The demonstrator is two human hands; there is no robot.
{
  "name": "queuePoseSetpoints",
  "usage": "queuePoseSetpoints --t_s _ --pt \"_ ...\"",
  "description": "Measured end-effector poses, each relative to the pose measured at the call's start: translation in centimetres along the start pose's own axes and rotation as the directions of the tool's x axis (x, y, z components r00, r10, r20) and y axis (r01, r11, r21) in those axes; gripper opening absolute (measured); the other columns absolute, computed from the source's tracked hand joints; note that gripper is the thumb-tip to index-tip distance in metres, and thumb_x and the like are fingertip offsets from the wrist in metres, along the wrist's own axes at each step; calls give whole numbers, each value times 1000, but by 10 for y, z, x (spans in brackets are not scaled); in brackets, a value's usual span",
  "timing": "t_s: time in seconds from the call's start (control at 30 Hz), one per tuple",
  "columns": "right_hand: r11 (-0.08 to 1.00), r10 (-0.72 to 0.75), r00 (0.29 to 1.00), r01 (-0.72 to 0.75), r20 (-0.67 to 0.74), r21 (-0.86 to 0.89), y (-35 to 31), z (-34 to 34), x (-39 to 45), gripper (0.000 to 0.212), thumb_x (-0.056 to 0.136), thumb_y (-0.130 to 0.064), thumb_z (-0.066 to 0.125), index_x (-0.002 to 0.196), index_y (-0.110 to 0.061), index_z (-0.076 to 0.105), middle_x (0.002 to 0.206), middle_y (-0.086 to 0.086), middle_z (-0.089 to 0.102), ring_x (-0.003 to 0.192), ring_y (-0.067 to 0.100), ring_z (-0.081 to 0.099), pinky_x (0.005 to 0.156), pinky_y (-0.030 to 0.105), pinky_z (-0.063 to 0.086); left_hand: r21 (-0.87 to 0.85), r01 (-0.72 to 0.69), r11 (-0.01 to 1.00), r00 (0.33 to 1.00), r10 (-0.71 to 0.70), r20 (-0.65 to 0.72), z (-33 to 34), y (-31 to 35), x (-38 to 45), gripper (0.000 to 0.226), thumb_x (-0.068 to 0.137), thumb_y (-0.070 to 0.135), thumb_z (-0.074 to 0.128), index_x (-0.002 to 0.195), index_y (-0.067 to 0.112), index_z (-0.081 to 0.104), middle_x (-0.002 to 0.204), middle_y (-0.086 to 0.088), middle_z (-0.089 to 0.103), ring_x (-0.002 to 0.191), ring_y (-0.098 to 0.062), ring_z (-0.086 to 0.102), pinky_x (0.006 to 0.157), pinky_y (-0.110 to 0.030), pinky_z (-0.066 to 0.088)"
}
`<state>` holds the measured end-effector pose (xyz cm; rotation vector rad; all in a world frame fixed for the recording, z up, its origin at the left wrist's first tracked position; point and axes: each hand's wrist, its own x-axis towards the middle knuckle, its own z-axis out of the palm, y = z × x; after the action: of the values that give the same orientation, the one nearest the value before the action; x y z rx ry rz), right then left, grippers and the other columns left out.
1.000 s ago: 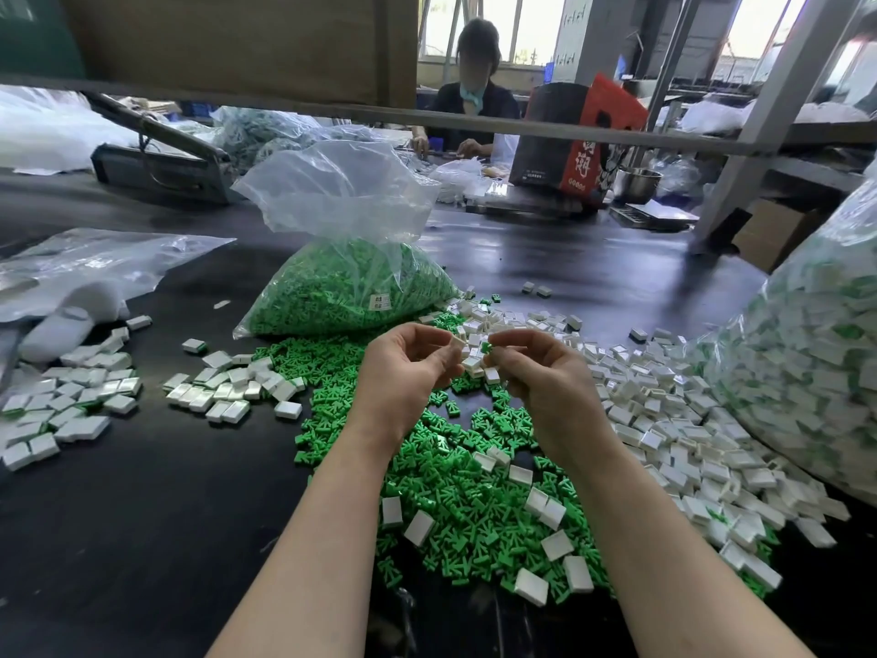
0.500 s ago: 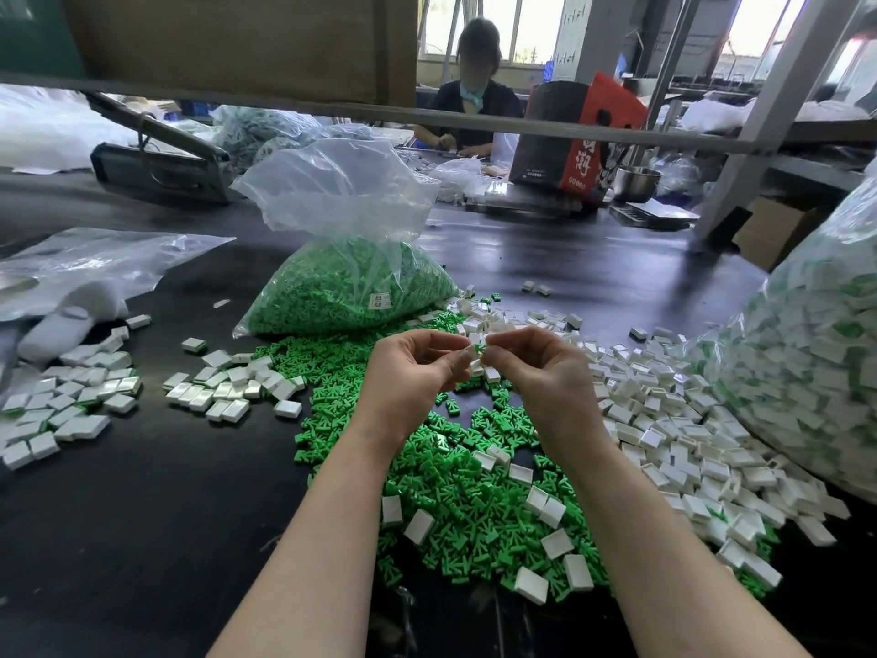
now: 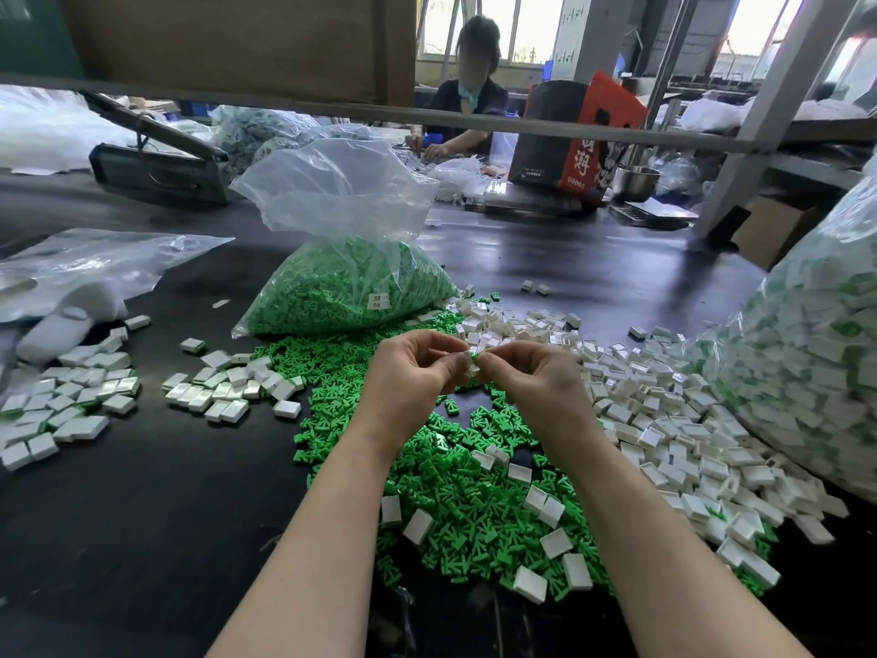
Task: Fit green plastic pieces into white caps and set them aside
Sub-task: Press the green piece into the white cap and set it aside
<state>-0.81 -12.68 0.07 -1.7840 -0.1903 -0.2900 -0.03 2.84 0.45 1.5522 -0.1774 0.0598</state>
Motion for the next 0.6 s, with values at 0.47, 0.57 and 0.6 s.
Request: queuePoseSetpoints --t_s 0.47,0.57,0.6 --pt "997 6 998 -1 66 -81 4 -3 -1 6 85 -13 74 79 -14 74 74 4 74 68 18 70 64 25 56 165 -55 985 998 48 42 -3 0 -1 11 86 -2 69 85 8 73 72 -5 73 67 -11 71 64 -19 56" --pt "997 6 997 0 80 -80 5 -5 -1 9 85 -13 74 77 -17 73 73 2 74 67 18 70 67 30 57 164 -64 984 997 55 61 -3 1 -2 10 85 -5 68 87 3 73 71 -3 73 65 -7 70 62 -15 53" --pt "997 6 996 1 88 -78 5 -5 -1 10 85 -13 74 76 -18 73 72 1 74 66 17 70 67 29 57 161 -65 985 996 54 69 -4 1 -2 10 86 -6 67 87 2 72 71 -2 73 65 -7 70 63 -15 53"
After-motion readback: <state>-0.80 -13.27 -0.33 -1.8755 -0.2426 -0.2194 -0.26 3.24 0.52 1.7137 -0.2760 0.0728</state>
